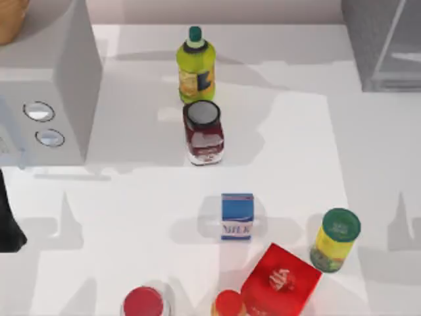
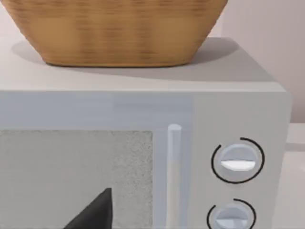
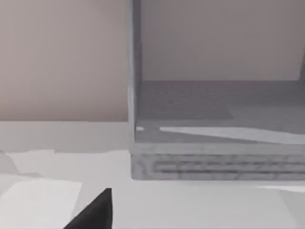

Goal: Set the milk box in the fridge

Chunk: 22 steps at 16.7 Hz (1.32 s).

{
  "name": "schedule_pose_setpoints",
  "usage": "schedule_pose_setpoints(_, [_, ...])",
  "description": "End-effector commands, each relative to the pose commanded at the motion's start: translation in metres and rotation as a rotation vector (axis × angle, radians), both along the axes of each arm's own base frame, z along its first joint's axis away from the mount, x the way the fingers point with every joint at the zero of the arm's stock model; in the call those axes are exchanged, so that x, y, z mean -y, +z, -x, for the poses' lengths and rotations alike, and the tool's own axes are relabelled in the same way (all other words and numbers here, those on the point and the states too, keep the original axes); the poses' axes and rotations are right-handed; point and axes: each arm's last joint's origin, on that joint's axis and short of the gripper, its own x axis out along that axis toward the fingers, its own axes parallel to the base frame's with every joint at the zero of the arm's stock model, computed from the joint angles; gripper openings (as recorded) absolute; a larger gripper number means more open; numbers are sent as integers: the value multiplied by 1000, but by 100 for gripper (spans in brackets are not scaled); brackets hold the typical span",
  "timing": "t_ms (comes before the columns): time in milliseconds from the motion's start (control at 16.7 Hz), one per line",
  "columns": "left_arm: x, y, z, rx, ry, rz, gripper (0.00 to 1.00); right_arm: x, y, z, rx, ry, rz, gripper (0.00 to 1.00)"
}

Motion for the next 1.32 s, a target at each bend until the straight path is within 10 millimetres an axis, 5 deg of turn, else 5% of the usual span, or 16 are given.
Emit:
schedule_pose_setpoints(360, [0, 0, 0, 0, 0, 0, 100, -10, 19, -2, -44, 49, -87, 100])
schedule_pose_setpoints(660, [0, 0, 0, 0, 0, 0, 100, -50, 57, -22, -263, 138, -257, 100])
schedule_pose_setpoints(960, [0, 0, 0, 0, 0, 0, 100, -142, 64, -63, -554, 131, -257, 100])
schedule_pose_setpoints(1320, [0, 0, 0, 0, 0, 0, 100, -268, 3, -70, -698, 86, -93, 100])
